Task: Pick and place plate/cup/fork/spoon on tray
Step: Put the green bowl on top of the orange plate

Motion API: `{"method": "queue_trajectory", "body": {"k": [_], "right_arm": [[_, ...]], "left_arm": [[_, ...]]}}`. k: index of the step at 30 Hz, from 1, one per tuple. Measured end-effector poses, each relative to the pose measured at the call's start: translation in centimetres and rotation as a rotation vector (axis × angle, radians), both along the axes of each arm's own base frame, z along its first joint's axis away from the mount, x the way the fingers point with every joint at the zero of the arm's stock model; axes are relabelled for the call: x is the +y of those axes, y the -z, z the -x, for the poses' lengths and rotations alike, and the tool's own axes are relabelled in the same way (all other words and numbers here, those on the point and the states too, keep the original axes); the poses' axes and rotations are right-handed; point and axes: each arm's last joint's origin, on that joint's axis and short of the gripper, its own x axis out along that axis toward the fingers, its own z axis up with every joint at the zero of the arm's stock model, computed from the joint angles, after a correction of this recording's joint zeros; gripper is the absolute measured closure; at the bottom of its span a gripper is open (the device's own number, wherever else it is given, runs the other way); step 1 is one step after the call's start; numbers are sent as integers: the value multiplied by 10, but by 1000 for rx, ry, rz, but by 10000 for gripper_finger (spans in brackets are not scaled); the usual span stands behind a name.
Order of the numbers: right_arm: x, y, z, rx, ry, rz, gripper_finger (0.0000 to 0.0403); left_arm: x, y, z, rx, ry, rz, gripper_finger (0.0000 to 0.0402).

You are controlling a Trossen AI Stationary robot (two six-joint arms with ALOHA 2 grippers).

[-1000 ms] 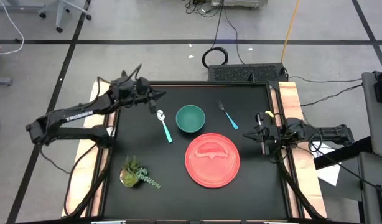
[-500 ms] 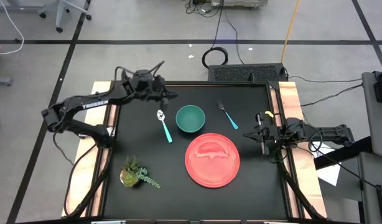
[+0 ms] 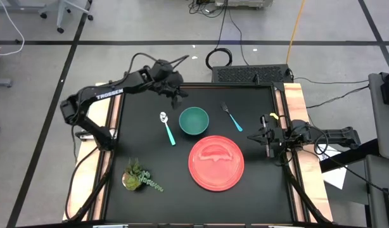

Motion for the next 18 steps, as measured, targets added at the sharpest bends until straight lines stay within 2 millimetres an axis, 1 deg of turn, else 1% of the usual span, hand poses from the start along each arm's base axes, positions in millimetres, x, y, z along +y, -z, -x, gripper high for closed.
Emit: {"method": "queue_trajectory", "body": {"k": [4, 7, 12, 18], "right_arm": [[0, 0, 0, 0, 0, 0, 403], [0, 1, 0, 8, 0, 0, 403], [0, 2, -1, 19, 0, 0, 403], [0, 3, -1, 31, 0, 0, 403]], "left_arm": [[3, -3, -18, 50, 33, 12, 401], [6, 0, -31, 119, 55, 41, 401], [12, 13, -47, 244, 71, 89, 401], [13, 31, -63, 356, 70, 101, 401]]}}
